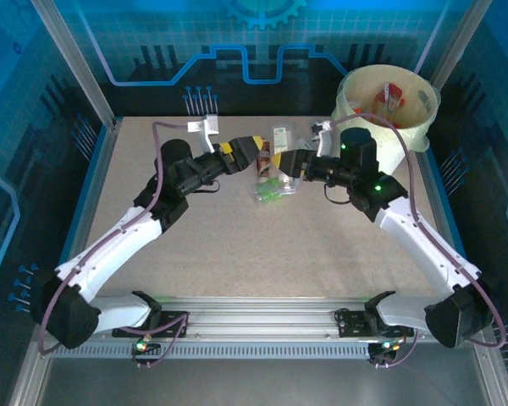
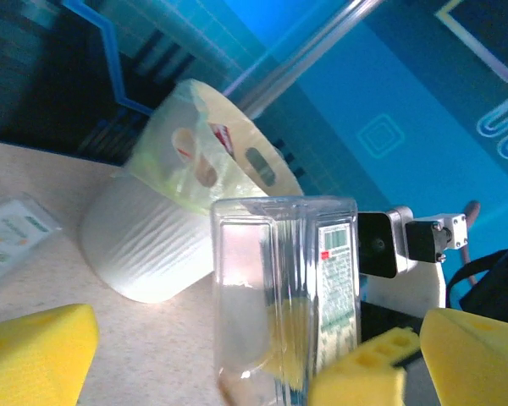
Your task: Put the plastic bottles in the bin
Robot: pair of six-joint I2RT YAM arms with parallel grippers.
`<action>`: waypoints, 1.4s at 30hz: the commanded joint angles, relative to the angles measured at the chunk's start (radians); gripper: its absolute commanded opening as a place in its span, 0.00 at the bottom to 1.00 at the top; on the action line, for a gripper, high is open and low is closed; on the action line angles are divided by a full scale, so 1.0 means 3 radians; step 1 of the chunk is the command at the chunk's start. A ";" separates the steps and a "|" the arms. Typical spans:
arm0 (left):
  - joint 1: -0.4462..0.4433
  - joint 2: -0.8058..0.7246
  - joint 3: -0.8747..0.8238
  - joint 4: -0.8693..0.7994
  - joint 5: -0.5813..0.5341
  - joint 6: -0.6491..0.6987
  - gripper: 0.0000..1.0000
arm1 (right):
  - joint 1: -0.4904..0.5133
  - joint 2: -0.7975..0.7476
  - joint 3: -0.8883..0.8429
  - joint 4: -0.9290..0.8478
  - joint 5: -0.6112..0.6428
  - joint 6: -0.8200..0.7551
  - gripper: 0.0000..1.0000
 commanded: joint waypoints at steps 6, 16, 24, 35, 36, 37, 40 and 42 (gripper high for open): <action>-0.0008 -0.0480 0.0016 -0.1191 -0.1182 0.0554 0.99 | -0.0668 -0.0157 0.0519 -0.0920 0.0568 -0.0633 0.38; 0.0063 -0.0928 -0.0109 -0.1981 -0.2156 0.0757 0.99 | -0.1329 0.0116 0.1162 -0.1114 0.0842 -0.1041 0.37; 0.0068 -0.1143 -0.0188 -0.2163 -0.2553 0.0822 0.99 | -0.1637 0.0485 0.1622 -0.1143 0.0981 -0.1194 0.38; 0.0075 -0.1176 -0.0141 -0.2377 -0.2545 0.0863 0.99 | -0.2011 0.1087 0.2215 -0.1314 0.1143 -0.1439 0.39; 0.0077 -0.1182 -0.0142 -0.2388 -0.2544 0.0863 0.99 | -0.2011 0.1146 0.2272 -0.1309 0.1157 -0.1454 0.40; 0.0075 -0.1180 -0.0149 -0.2394 -0.2545 0.0856 0.99 | -0.2012 0.1197 0.2311 -0.1307 0.1184 -0.1465 0.40; 0.0076 -0.1182 -0.0152 -0.2426 -0.2545 0.0826 0.99 | -0.2012 0.1365 0.2424 -0.1294 0.1384 -0.1495 0.42; 0.0080 -0.1183 -0.0152 -0.2459 -0.2571 0.0796 0.99 | -0.2013 0.1459 0.2462 -0.1268 0.1640 -0.1478 0.43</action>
